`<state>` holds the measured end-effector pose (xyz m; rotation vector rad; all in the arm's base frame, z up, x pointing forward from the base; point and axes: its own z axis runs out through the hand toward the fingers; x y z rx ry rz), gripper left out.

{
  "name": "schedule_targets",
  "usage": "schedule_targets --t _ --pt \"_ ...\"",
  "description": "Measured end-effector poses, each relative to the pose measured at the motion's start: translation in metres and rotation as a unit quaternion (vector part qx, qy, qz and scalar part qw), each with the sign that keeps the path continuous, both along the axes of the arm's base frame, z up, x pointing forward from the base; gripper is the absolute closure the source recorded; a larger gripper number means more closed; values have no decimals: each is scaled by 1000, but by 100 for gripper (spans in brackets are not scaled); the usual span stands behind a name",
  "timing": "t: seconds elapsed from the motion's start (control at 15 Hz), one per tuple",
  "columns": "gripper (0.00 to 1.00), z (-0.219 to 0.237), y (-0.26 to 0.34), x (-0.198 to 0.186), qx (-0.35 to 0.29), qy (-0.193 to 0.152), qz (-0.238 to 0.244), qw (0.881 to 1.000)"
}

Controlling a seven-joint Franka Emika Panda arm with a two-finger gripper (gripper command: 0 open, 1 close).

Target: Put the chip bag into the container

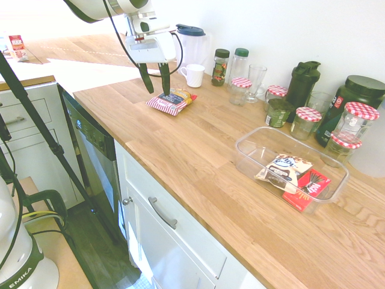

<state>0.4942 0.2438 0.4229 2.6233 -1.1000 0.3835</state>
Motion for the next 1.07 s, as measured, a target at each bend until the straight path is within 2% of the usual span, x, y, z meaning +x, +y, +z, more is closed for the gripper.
schedule_targets --t 0.4,0.67,1.07 --pt "0 -26 76 20 -49 2 23 999" --pt "0 -54 93 37 -83 4 29 996" --pt "0 -70 101 52 -85 10 32 996"
